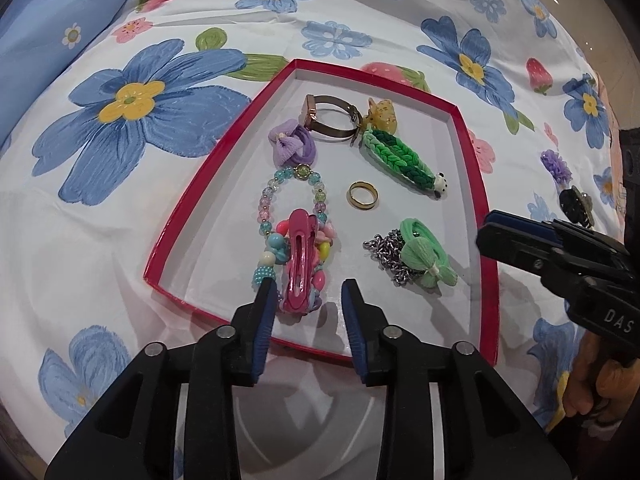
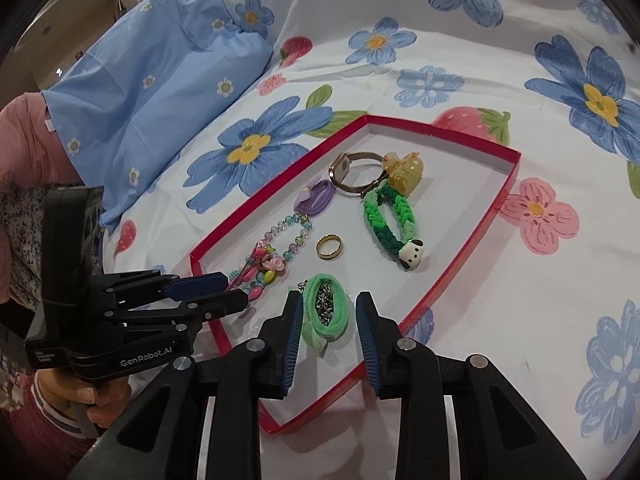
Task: Organize jewelry
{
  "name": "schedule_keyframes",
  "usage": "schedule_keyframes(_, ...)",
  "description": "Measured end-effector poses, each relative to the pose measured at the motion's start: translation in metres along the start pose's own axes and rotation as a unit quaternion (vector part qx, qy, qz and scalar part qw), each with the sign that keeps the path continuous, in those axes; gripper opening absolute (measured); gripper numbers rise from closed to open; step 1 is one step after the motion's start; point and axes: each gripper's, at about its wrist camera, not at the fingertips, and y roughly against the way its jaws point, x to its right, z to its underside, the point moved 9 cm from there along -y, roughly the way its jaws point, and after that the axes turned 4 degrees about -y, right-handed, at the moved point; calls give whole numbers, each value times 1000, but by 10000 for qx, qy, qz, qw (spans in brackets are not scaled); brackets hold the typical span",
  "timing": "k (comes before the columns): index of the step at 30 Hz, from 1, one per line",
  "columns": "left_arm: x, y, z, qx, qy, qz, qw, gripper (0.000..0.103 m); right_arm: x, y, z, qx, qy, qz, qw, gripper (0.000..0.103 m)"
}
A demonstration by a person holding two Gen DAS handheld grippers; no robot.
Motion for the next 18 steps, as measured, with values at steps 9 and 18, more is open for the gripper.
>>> schedule_keyframes(9, 0, 25, 1, 330, 206, 61, 9992, 53, 6, 18, 0, 386, -249, -21, 9989, 40)
schedule_keyframes(18, -3, 55, 10, 843, 835, 374, 9922, 83, 16, 40, 7, 930, -722, -243, 9927, 66)
